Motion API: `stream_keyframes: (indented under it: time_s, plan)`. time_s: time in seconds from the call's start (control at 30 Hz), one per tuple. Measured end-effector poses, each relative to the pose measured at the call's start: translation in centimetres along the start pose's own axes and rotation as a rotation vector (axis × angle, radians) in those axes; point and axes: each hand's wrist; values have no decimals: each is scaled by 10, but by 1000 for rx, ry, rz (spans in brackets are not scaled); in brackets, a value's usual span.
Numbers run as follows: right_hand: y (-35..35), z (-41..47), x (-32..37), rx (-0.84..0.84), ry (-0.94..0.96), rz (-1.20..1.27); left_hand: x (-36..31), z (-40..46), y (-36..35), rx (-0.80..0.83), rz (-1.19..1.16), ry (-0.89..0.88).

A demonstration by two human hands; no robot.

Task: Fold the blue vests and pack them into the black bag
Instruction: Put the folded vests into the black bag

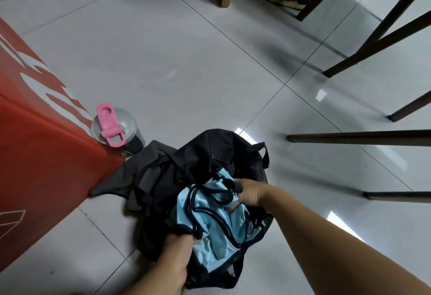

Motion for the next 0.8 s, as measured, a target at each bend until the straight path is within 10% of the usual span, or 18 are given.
stream_keyframes:
  time_s: [0.33, 0.8]
  plan:
    - [-104, -52, -82, -291, 46, 858, -102, 0, -24, 243, 871, -363]
    - [-54, -20, -40, -227, 71, 529, -87, 3, 7, 173, 775, -341]
Point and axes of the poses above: each hand's wrist, its own z-axis towards the middle knuckle, its own y-axis out of the back of the hand, x = y × z, and after that the axes turned 4 degrees about -z, right-handed
